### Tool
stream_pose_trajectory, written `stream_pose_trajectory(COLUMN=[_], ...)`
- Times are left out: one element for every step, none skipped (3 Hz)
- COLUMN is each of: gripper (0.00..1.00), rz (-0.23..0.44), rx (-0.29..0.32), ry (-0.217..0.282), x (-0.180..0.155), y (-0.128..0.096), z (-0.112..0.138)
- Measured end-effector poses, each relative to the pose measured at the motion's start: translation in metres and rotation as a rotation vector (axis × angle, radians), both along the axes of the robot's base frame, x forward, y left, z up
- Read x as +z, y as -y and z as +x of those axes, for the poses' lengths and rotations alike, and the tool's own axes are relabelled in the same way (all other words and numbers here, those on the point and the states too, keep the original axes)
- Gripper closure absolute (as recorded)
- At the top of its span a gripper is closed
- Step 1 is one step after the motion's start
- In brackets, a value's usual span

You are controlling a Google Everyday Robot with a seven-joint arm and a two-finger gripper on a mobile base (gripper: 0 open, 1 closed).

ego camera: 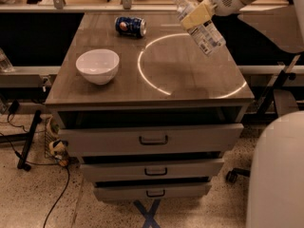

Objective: Place blue plastic bottle upright

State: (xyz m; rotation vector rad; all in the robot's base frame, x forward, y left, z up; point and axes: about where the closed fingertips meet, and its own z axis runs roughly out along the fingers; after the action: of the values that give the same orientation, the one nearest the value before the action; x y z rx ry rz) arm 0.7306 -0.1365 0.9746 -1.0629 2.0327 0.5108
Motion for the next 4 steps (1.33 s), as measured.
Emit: stream_pose_trajectory(gripper=[1.00,1.00,1.00,1.00], rz=[0.203,0.337,0.361,0.417], rx=[0.151,0.209,0.228,0.204], ry=[0.161,0.246,0.265,0.286], x=[0.024,0.033,0.037,0.039], y=[-0.007,-0.002,-0.004,-0.006], z=[-0.011,-0.019,-0.023,-0.022])
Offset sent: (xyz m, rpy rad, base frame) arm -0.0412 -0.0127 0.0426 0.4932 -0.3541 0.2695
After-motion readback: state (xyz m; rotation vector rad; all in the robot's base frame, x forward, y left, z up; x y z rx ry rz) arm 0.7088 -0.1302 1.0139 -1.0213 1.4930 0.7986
